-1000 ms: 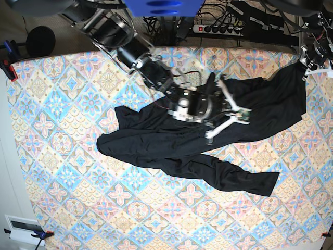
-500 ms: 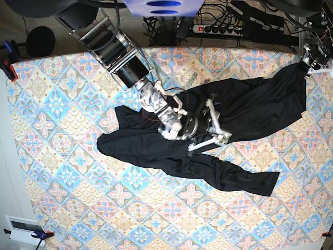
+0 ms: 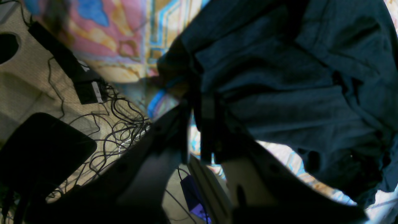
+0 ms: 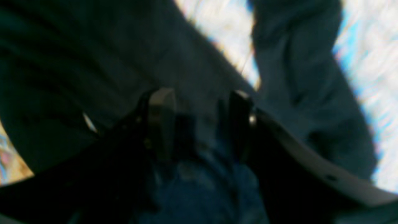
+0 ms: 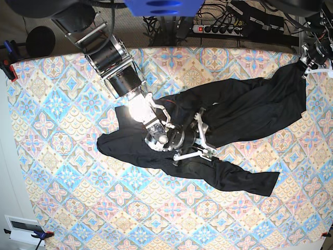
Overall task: Layout the t-shirt on the table in an organized manner, then fold the t-shirt properly
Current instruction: 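Move the right gripper over the shirt middle and grasp the fabric, then pull the grasped fabric with the right gripper away from the left gripper, then grasp the black shirt end with the left gripper and drag it along the table, then drag the shirt end with the left gripper toward the table edge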
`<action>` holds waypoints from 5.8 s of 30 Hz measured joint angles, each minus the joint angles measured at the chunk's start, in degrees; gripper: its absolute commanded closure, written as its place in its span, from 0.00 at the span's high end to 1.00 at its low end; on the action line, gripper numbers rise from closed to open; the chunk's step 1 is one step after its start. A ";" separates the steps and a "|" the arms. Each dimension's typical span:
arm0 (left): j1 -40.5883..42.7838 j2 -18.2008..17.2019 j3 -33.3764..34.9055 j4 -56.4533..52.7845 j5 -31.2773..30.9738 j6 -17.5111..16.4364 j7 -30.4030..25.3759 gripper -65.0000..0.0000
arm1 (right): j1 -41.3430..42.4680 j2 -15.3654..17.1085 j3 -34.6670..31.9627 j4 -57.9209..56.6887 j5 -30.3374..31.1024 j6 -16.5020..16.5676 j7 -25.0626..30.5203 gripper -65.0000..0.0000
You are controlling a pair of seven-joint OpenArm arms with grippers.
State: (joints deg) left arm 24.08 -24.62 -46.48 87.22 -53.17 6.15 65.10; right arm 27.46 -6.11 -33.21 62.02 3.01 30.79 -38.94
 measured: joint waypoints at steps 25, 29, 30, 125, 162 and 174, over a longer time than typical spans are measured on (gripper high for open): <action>-1.66 0.09 1.95 0.00 0.26 0.04 -0.13 0.08 | 1.64 -0.55 5.64 -10.69 -10.45 0.31 12.87 0.00; -1.86 0.17 1.97 0.00 0.02 -0.04 -0.13 0.08 | 3.06 0.15 12.52 -6.60 -10.56 0.07 12.41 0.00; -1.86 0.15 1.99 0.00 -0.20 -0.26 -0.15 0.08 | 4.04 0.22 13.51 -6.34 -10.58 0.20 12.20 0.00; -73.79 -2.97 42.21 -45.35 39.12 0.09 -27.43 0.14 | -17.73 3.43 15.37 25.53 -10.49 -3.98 2.54 0.23; -47.65 -3.30 31.95 -40.09 25.49 -1.49 -25.59 0.53 | -21.84 3.41 14.95 27.21 -10.56 -4.04 3.10 0.23; -49.57 1.33 32.02 -42.12 27.23 -1.25 -30.60 0.40 | -23.26 3.43 15.04 28.04 -10.58 -3.82 2.51 0.23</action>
State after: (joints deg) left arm -25.50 -23.29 -14.46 45.10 -25.93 4.91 34.50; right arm 4.21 -2.68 -18.17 90.06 -7.57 26.96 -36.42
